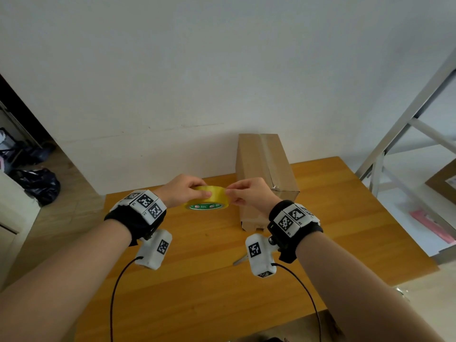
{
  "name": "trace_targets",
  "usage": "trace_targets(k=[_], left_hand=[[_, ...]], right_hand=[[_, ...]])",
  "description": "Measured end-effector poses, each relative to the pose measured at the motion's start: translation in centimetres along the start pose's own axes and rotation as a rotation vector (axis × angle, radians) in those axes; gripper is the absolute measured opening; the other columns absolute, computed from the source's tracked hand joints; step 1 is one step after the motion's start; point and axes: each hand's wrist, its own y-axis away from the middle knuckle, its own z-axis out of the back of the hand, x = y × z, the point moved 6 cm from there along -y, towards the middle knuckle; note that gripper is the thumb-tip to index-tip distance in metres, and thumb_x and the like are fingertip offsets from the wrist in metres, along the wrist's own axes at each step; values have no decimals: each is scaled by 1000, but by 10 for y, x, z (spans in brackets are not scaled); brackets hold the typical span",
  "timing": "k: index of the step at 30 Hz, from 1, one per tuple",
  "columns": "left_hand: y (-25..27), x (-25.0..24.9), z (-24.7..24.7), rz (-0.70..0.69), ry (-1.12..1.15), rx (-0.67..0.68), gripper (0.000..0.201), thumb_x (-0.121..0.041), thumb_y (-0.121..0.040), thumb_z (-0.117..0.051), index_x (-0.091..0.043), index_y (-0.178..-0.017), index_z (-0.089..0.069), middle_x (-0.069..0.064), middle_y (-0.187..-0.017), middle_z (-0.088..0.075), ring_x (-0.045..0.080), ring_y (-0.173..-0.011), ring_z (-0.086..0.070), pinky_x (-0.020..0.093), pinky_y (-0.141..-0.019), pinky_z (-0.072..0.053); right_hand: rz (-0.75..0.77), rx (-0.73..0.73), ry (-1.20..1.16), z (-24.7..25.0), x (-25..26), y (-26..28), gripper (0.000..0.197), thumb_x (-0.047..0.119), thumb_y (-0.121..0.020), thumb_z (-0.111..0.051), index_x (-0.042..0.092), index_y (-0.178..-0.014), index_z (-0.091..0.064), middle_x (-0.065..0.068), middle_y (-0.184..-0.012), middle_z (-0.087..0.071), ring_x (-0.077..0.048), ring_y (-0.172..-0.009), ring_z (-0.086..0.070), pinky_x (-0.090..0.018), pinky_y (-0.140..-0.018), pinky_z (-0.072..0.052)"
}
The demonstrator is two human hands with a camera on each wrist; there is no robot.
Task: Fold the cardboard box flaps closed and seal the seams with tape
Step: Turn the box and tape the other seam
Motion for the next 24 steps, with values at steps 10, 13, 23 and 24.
trace_targets(k=[10,13,23,24], left_hand=[[-1,2,5,-12,-238,-91,25,-41,-83,-62,-16,-87,-62,-2,-73,-62,12,-66,-58,20,-57,-41],[-3,7,11,50,-274,-129,32,-50,-83,-58,-20,-74,-58,-5,-63,-58,8,-55,-54,20,-50,-35],[-5,-6,15,-37,1,44,41,-47,-75,-63,-6,-73,-64,3,-64,-53,17,-61,-48,21,-57,-35],[-7,-7,14,-29,-61,35,47,-50,-77,-64,-3,-74,-63,2,-61,-50,17,-58,-46,21,-54,-33]], right_hand=[[138,-121,102,6,17,3,14,13,-83,-71,1,-89,-69,-5,-77,-66,-13,-72,-63,-25,-73,-55],[157,-87,176,13,27,6,18,19,-85,-69,4,-94,-68,-4,-84,-68,-14,-81,-64,-28,-81,-54],[99,-191,16,53,25,11,8,10,-83,-70,4,-87,-67,-8,-78,-68,-17,-74,-66,-31,-78,-58],[90,-198,17,60,24,12,8,10,-83,-70,4,-86,-67,-8,-79,-68,-17,-74,-66,-31,-79,-58]])
